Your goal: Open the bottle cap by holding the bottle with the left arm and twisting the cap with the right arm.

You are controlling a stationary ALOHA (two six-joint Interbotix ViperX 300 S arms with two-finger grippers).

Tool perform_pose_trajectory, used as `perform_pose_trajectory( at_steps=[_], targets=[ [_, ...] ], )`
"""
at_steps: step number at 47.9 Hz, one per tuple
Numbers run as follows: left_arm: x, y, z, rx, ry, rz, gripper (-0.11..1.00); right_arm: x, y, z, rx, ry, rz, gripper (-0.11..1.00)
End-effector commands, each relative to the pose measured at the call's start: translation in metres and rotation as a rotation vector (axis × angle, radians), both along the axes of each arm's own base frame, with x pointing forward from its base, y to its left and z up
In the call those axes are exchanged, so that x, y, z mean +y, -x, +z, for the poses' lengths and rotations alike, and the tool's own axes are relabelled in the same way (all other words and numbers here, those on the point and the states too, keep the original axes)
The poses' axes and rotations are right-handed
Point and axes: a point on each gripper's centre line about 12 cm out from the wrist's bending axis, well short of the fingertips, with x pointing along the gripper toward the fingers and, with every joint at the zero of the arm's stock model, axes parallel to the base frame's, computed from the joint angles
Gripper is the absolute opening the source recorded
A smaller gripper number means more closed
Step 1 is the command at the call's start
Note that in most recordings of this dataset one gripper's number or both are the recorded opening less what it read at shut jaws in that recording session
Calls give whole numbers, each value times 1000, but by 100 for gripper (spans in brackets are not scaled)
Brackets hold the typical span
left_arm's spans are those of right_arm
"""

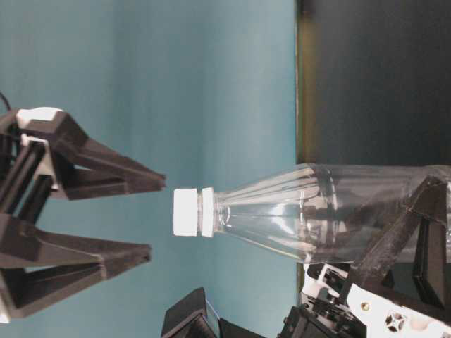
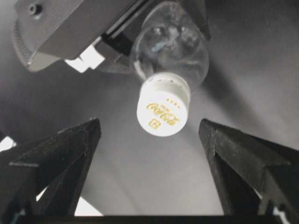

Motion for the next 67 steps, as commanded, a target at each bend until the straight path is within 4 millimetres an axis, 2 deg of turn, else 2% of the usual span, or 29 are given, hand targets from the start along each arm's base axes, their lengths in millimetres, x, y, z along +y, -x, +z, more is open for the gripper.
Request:
perform_pose_trajectory(
  at_steps=[1, 10, 14, 26, 41, 54, 67],
  targets=[
    [-2, 1, -5, 22, 3, -6, 82, 0, 0, -3, 3, -1, 0, 81],
    [-2, 1, -6, 23, 3, -6, 82, -2, 1, -14, 25, 0, -6, 79],
    [-2, 1, -5, 20, 3, -6, 82, -3, 1, -15, 9, -1, -8, 75],
    [-2, 0, -5, 22, 3, -6, 82, -3, -2, -16, -21, -3, -11, 38],
    [-2, 0, -5, 20, 3, -6, 82, -10, 3, -17, 13, 12, 58, 38],
    [-2, 1, -5, 22, 2, -7, 82, -10, 1, -16, -50, 76, 461, 38],
    [-2, 0, -5, 19, 3, -6, 82, -9, 2, -17, -78, 125, 754, 38]
  ],
)
